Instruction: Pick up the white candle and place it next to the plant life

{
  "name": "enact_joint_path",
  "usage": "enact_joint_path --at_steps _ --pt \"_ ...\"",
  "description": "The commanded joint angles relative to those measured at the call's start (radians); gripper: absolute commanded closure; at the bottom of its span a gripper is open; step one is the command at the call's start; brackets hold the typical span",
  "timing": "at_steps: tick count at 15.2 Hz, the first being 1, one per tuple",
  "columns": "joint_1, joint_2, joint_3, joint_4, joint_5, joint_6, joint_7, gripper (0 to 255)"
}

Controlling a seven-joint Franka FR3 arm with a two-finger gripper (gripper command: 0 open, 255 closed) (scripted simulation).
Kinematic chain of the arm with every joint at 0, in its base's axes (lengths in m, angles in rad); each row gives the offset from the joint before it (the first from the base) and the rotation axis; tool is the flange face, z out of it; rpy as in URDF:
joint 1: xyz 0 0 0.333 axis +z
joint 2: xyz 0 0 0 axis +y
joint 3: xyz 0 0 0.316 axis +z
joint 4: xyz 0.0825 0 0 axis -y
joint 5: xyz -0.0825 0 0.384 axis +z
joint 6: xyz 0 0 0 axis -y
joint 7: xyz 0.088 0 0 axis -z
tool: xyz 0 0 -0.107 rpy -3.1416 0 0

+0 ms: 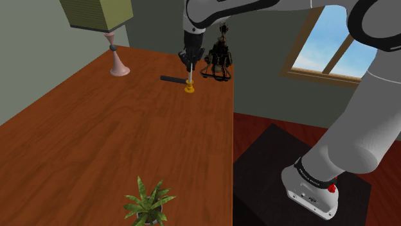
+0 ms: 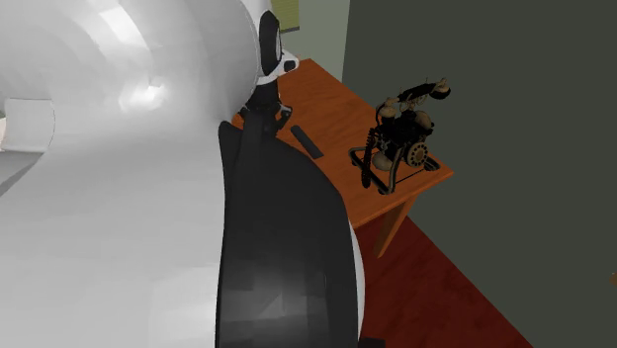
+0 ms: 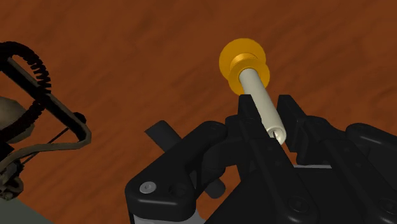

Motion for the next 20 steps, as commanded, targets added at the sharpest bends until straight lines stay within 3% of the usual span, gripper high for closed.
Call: enact_joint_path --at_steps 1,20 --pt "0.000 -0.007 0.000 0.016 0.001 -0.023 -0.001 255" --pt "0.003 -0.008 0.002 0.270 0.003 -0.279 -0.003 255"
